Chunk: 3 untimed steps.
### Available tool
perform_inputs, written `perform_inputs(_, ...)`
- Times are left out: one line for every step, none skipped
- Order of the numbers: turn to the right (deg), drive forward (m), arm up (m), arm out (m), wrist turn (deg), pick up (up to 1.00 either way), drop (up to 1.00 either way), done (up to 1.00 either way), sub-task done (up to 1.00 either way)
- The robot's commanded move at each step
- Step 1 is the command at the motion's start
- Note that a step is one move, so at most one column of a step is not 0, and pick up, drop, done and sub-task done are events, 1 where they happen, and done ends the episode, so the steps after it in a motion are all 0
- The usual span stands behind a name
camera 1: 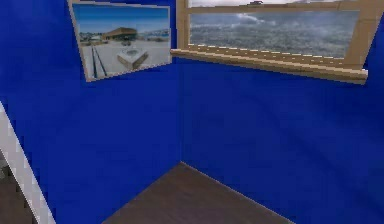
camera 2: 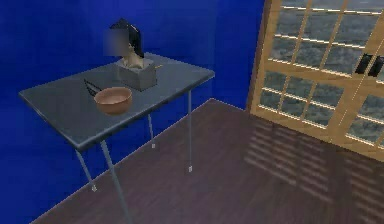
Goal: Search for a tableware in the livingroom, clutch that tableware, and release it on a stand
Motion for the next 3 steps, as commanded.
perform_inputs(-18.0, 0.0, 0.0, 0.0, 0.0, 0.0, 0.0, 0.0, 0.0)
perform_inputs(0.0, 0.0, 0.5, 0.0, 0.0, 0.0, 0.0, 0.0, 0.0)
perform_inputs(0.0, 0.0, 0.38, 0.0, 0.0, 0.0, 0.0, 0.0, 0.0)
